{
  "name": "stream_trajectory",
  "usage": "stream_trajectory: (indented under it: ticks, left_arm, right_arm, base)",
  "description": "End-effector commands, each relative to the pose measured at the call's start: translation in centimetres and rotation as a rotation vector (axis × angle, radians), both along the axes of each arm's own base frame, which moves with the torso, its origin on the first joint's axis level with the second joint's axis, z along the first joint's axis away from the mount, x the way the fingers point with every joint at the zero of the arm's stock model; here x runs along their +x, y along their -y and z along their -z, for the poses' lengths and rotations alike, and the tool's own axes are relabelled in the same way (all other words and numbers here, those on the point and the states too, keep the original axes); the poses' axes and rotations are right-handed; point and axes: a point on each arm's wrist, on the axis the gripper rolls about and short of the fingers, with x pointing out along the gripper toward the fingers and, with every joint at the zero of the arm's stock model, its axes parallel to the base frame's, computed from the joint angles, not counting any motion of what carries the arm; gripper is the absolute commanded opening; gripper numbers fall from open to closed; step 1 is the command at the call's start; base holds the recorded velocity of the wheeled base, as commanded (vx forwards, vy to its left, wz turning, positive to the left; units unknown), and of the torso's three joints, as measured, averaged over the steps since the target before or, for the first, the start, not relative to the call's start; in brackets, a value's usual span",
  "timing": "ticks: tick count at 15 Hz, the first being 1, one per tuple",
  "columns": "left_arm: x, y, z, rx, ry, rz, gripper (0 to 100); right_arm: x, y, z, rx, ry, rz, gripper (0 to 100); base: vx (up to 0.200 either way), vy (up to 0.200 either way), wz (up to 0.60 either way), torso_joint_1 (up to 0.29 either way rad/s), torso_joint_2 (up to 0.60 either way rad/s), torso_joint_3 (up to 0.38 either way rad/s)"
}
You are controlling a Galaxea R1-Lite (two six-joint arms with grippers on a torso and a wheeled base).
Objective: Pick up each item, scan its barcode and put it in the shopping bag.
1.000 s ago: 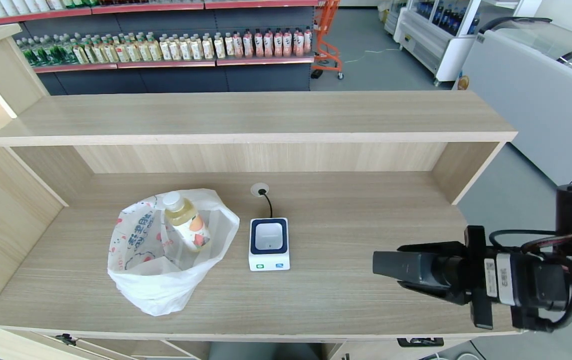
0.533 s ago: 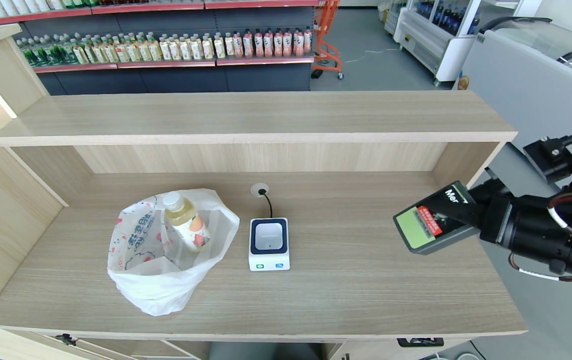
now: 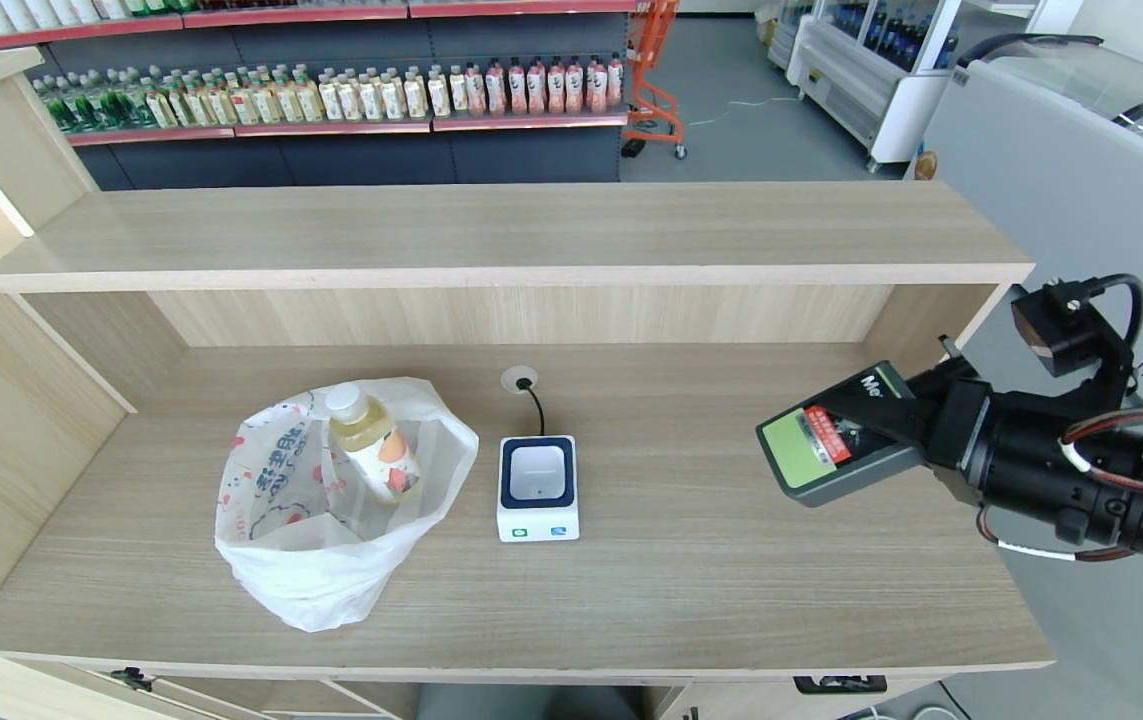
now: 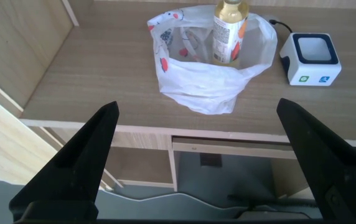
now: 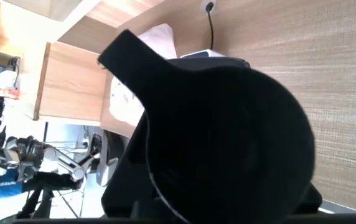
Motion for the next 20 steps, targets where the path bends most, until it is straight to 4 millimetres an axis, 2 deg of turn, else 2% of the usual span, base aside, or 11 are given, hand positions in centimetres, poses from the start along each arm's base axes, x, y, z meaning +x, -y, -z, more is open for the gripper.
stream_trajectory:
  ticks: [1,5,8,13,16,18,20]
  left_arm:
    - [0.0,0.0,0.0,-0.001,0.001,0.0,100]
    - [0.0,0.0,0.0,-0.001,0.001,0.0,100]
    - [0.0,0.0,0.0,-0.002,0.001,0.0,100]
    - [0.0,0.0,0.0,-0.002,0.001,0.0,100]
    - [0.0,0.0,0.0,-0.004,0.001,0.0,100]
    - [0.0,0.0,0.0,-0.002,0.001,0.0,100]
    - [0.0,0.0,0.0,0.001,0.001,0.0,100]
  right_arm:
    - [0.3,-0.2,0.8,-0.011,-0.029,-0.005,0]
    - [0.6,-0.3,1.1,-0.018,-0.044,-0.005,0]
    - [1.3,-0.7,1.4,-0.025,-0.053,-0.016,0]
    - [2.3,-2.8,2.2,-0.03,-0.043,-0.063,0]
    - [4.0,-3.6,4.2,-0.13,-0.056,-0.014,0]
    - [5.5,-4.3,4.7,-0.147,-0.058,0.005,0]
    - [6.9,-4.9,5.1,-0.162,-0.057,0.022,0]
  base:
    - [0.0,0.0,0.0,0.0,0.0,0.0]
    - [0.0,0.0,0.0,0.0,0.0,0.0]
    - [0.0,0.2,0.0,0.001,0.0,0.006]
    - [0.0,0.2,0.0,0.005,0.0,0.001]
    - [0.0,0.2,0.0,0.002,0.01,0.002]
    - [0.0,0.2,0.0,0.002,0.0,-0.002]
    - [0.0,0.0,0.0,0.0,0.0,0.0]
